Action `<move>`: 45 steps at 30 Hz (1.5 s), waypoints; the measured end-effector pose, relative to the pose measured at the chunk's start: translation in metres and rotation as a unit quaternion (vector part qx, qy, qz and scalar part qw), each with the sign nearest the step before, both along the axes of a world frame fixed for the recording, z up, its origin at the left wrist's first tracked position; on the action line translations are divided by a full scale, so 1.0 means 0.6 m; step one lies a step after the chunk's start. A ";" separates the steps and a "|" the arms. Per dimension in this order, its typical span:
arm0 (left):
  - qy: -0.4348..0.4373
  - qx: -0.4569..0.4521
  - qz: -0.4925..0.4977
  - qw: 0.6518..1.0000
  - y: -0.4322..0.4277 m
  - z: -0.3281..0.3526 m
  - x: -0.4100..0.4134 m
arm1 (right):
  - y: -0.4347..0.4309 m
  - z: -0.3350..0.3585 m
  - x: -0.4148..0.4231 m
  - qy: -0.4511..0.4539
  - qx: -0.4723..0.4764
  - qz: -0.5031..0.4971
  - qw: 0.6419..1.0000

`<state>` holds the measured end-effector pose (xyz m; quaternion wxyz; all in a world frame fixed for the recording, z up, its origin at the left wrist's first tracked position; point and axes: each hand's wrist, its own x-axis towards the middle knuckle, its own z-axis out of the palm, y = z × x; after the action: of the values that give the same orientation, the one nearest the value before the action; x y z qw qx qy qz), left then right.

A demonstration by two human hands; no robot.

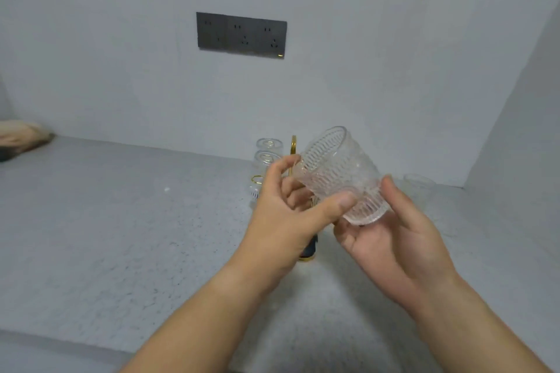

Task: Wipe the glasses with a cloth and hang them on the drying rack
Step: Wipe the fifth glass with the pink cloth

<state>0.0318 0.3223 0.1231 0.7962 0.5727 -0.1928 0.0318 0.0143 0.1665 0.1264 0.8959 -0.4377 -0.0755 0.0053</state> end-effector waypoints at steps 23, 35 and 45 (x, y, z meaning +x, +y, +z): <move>-0.027 0.244 0.051 0.968 0.160 0.018 0.149 | 0.104 0.122 0.195 -0.184 -0.694 -0.168 0.675; 0.052 0.226 0.010 0.973 0.155 -0.024 0.130 | 0.116 0.074 0.209 -0.183 -0.748 -0.146 0.621; 0.071 0.216 0.001 0.974 0.167 -0.085 0.142 | 0.130 0.041 0.213 -0.186 -0.775 -0.138 0.589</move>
<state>0.1172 0.4227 0.0720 0.6653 0.7320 -0.1377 -0.0510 0.1424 0.2448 0.1512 0.1751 -0.9631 -0.1463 -0.1429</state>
